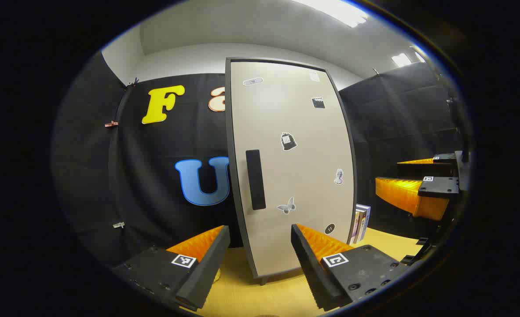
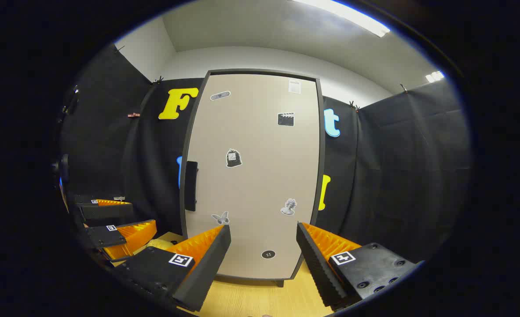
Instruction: Open the cabinet door with the right hand, grasp the bottle in the cabinet with the left hand and place it on the coaster, then close the cabinet door with the right hand.
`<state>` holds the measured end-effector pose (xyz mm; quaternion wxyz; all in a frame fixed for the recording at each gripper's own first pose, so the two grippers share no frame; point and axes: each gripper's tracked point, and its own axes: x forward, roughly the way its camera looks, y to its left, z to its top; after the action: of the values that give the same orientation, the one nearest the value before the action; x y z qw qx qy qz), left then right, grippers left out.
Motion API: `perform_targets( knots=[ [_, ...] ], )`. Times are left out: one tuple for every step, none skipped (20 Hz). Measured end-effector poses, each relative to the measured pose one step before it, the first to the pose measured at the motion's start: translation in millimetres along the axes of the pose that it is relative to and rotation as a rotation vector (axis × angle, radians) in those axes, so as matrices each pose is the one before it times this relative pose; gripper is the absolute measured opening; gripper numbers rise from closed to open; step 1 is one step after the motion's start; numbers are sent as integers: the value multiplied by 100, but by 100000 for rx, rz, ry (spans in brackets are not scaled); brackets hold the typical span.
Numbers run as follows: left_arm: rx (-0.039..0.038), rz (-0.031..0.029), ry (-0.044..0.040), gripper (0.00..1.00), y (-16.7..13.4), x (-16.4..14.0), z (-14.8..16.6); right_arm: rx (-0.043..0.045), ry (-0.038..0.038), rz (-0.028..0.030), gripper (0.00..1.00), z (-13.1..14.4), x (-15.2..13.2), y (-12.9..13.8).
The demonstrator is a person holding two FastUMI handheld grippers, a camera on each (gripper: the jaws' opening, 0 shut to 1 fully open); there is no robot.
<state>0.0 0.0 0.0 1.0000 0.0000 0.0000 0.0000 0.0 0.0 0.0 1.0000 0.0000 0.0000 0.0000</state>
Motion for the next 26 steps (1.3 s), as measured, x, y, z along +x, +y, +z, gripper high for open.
perform_targets(
  knots=[
    [-627,141,385,89,-59,118,-164,56,-150,268,98,-40,26,88],
    [-516,107,487,89,52,191,-60,66,-74,66,98,18,196,-46],
    [-318,96,385,89,63,145,-124,-68,-46,-65,98,-72,104,-45],
    [-163,18,339,89,12,148,-33,-177,-113,-107,98,-4,39,-86],
    [-114,430,276,89,60,65,-129,-219,169,-181,98,-104,188,-124],
    [-158,216,63,89,36,162,26,-203,283,135,97,-49,90,-74],
    [-212,26,129,89,-92,46,-101,-88,106,238,98,-75,134,0],
    [-262,-3,107,89,-38,-18,30,67,10,388,98,-35,32,26],
    [-82,-132,-69,89,-54,35,-15,156,70,350,98,-39,-3,46],
    [91,65,-67,89,-37,28,108,209,41,148,98,-10,100,9],
    [204,211,-147,89,45,24,-5,381,-350,-440,98,70,85,-162],
    [163,220,-111,89,51,43,60,564,-281,-375,98,113,-5,-140],
    [57,146,-21,89,52,-22,-43,549,-359,-189,98,145,138,-89],
    [-110,176,68,89,38,14,28,409,-650,-244,98,154,12,-103],
    [-133,203,-56,89,73,-36,-61,61,-636,-122,98,149,-91,-89],
    [-109,240,-25,89,164,2,6,-256,-495,285,98,95,8,78],
    [-38,490,-9,89,164,-22,-23,-618,-170,991,97,7,10,254],
    [146,362,3,89,267,39,-2,-707,149,1578,97,1,1,392],
    [219,622,-161,89,292,-2,-34,-441,333,1142,97,-102,197,436],
    [238,791,-65,89,422,30,100,116,462,1236,98,-44,280,477],
    [238,951,-196,89,471,-71,-40,841,370,1379,97,-100,311,658],
    [230,1015,-321,89,607,-91,89,901,99,1458,97,44,266,704],
    [238,950,-329,89,581,-108,-8,496,-485,913,97,196,345,674],
    [124,1080,-295,89,724,-111,64,389,-437,1124,98,170,440,698],
    [21,1036,91,89,727,-117,-224,509,-377,1546,97,110,436,939],
    [-59,987,548,89,757,-117,-187,709,-422,1648,97,146,487,972]
  ],
)
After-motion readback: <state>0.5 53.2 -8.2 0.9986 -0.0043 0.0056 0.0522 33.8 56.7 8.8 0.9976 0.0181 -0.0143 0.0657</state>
